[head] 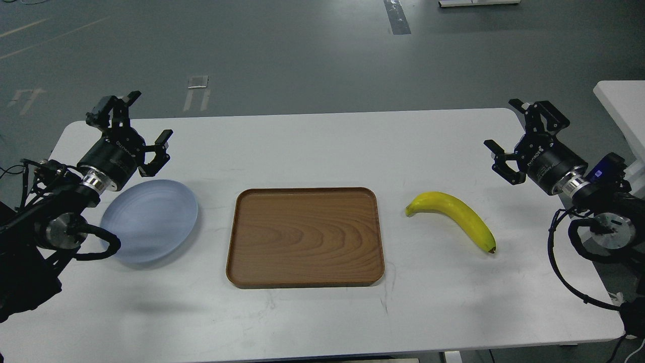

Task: Place banana on plate with both arms
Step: 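Move the left gripper down toward the edge of the light blue plate, then grasp the rim of the light blue plate with the left gripper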

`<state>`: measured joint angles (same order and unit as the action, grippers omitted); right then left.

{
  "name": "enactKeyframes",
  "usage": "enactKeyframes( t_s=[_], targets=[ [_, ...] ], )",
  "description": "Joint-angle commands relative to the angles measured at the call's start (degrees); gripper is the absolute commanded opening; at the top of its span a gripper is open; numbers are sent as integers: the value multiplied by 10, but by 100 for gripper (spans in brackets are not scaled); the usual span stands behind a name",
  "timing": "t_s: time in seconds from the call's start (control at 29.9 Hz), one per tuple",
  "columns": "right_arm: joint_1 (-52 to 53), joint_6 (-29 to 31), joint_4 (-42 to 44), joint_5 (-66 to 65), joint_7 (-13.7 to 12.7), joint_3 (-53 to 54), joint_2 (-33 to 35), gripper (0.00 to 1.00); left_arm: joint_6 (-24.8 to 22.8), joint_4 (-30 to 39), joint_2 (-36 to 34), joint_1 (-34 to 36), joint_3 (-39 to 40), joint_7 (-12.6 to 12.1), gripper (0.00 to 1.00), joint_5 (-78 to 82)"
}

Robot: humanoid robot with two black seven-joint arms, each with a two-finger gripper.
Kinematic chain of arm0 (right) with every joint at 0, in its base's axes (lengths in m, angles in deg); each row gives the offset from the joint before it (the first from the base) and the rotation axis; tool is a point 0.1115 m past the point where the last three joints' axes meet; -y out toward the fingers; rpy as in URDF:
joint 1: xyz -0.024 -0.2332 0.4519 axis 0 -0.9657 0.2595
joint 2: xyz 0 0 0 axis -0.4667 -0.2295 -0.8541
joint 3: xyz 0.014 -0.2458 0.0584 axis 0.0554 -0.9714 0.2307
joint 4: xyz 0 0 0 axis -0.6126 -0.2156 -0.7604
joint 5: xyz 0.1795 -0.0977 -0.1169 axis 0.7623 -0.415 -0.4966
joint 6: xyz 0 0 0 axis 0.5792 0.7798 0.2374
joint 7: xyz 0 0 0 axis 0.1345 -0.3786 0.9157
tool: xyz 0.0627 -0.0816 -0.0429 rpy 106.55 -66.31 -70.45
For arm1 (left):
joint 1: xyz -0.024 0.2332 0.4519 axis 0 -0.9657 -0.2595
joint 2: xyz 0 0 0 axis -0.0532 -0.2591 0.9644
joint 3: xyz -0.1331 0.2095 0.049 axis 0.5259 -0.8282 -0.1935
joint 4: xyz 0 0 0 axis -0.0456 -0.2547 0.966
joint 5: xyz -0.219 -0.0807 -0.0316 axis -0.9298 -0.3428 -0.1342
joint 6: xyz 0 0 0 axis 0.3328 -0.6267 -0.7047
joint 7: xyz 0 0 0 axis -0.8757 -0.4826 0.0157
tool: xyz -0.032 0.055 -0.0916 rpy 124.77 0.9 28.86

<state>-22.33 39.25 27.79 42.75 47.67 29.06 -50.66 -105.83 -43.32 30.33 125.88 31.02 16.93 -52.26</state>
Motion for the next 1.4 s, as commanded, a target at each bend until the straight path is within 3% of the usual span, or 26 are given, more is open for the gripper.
enactKeyframes(
  t_s=[0.0,0.13,0.27,0.4,0.54,0.67,0.94,1.14,1.27,1.37],
  targets=[
    [1,0,1,0,0,0,-1,100,0,1,-12,28,0,10,100,21],
    [1,0,1,0,0,0,-1,100,0,31,-59,55,0,10,100,128],
    [1,0,1,0,0,0,-4,100,0,165,-161,58,1,10,100,344],
    [1,0,1,0,0,-1,-4,100,0,243,-217,57,1,10,100,529],
    [4,0,2,0,0,-1,-6,100,0,260,-236,48,-2,10,100,693],
    [7,0,1,-1,0,-1,-14,100,86,223,-242,42,-73,10,100,855],
    [9,0,0,-1,0,-1,-14,100,180,82,-218,40,-191,10,100,853],
    [9,0,-1,-1,0,-1,-14,100,183,12,-181,39,-225,10,97,806],
    [8,0,-1,-1,0,0,-14,100,183,4,-171,36,-243,10,94,794],
    [9,0,-2,0,0,-1,-14,100,182,-17,-158,35,-244,10,83,792]
  ],
)
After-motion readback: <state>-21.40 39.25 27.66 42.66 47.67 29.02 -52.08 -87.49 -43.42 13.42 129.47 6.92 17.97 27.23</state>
